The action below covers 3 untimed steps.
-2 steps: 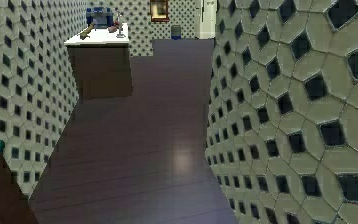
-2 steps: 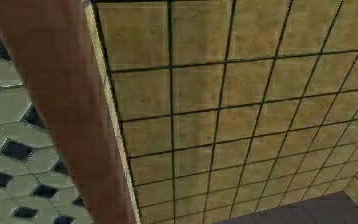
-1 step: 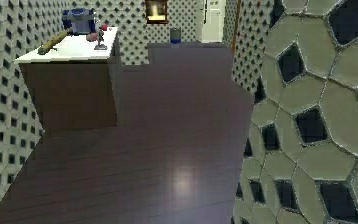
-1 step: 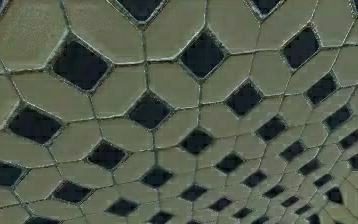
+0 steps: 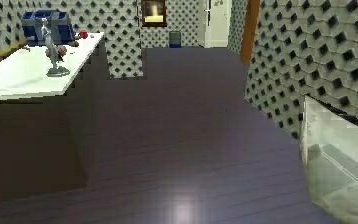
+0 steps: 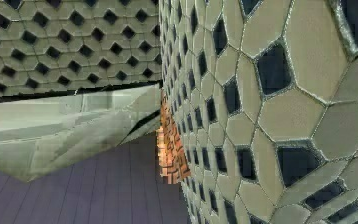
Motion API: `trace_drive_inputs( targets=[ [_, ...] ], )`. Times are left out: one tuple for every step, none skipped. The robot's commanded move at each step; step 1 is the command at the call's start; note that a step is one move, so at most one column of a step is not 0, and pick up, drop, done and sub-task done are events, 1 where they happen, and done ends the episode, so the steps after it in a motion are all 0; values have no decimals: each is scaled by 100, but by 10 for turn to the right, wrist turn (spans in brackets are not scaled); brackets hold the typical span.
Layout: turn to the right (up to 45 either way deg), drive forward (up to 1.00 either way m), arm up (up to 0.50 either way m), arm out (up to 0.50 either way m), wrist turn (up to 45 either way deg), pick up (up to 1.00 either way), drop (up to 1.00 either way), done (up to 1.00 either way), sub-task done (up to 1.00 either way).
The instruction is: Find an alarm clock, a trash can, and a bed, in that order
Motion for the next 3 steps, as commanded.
trace_drive_inputs(
  targets=[
    [0, 100, 0, 0, 0, 0, 0, 0, 0],
    [0, 100, 0, 0, 0, 0, 0, 0, 0],
    [0, 100, 0, 0, 0, 0, 0, 0, 0]
  ],
)
